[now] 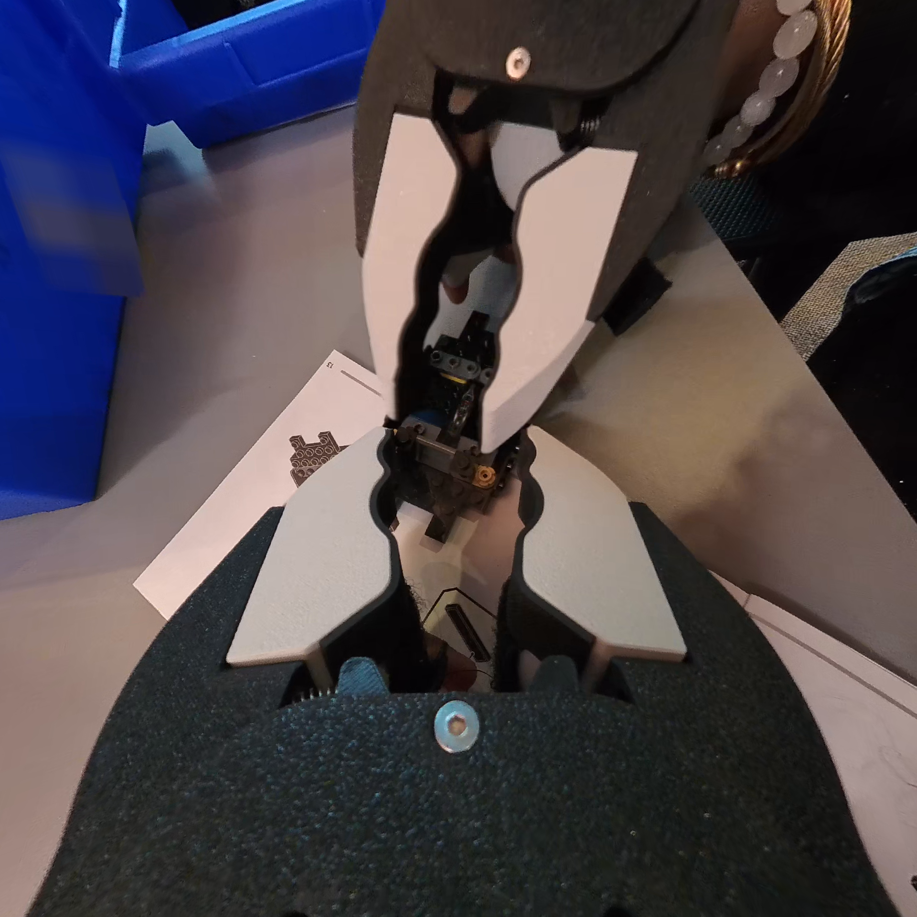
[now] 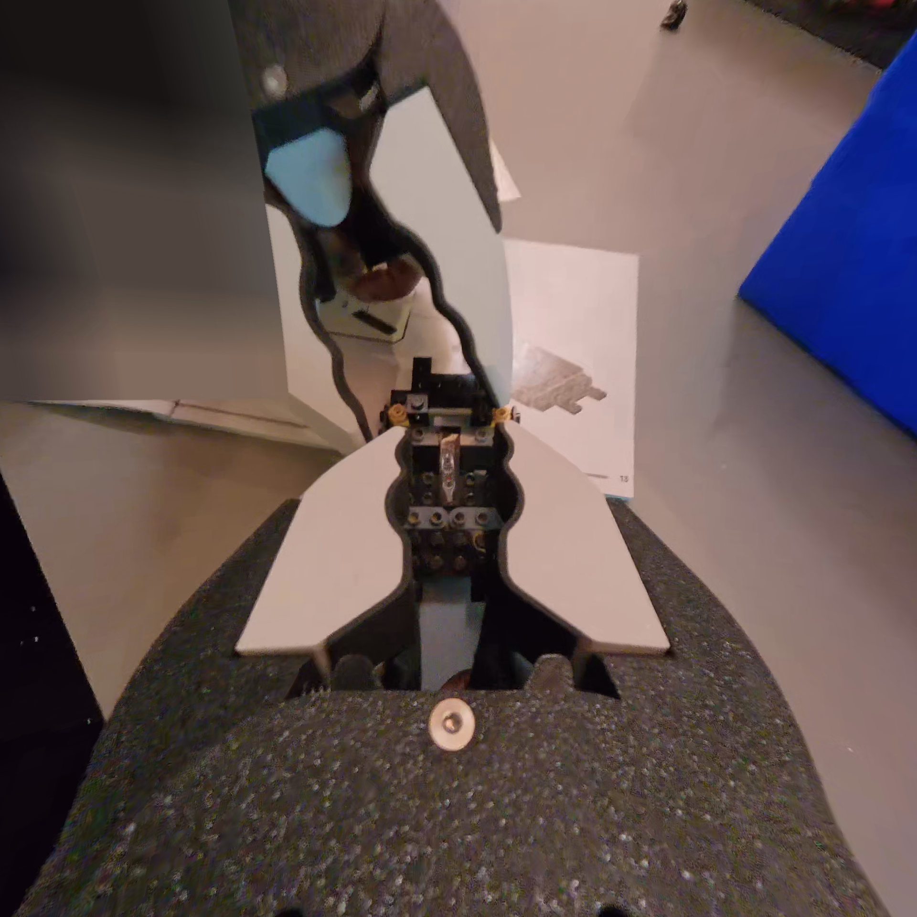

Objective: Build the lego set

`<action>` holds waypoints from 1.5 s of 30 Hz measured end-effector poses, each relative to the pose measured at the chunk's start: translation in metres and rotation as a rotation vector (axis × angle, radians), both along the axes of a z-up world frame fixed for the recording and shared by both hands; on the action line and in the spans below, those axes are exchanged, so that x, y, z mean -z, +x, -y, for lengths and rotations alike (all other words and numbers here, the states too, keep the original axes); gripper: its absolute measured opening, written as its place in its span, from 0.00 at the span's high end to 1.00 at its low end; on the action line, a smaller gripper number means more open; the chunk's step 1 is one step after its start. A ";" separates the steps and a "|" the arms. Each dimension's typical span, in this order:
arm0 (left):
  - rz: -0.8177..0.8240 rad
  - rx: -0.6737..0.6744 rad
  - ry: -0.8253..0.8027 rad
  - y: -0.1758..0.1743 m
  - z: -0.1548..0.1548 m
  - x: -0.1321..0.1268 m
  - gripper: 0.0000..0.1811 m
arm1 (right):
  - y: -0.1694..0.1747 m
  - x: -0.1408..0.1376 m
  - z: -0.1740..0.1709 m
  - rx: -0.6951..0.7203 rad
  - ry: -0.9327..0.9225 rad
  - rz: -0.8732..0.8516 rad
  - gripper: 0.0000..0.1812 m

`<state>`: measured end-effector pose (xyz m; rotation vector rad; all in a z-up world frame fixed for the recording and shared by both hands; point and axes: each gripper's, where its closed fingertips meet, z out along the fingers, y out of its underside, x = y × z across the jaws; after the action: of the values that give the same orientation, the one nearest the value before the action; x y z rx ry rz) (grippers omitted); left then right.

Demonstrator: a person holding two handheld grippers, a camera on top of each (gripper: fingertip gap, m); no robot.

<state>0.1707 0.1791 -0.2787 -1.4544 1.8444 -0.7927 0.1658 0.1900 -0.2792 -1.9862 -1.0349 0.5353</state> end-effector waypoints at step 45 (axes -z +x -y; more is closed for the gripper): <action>0.001 0.000 0.002 0.000 0.000 0.000 0.74 | 0.006 0.002 -0.001 0.018 0.033 0.042 0.89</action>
<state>0.1707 0.1788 -0.2788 -1.4521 1.8444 -0.7912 0.1717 0.1911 -0.2809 -1.9838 -1.0440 0.4652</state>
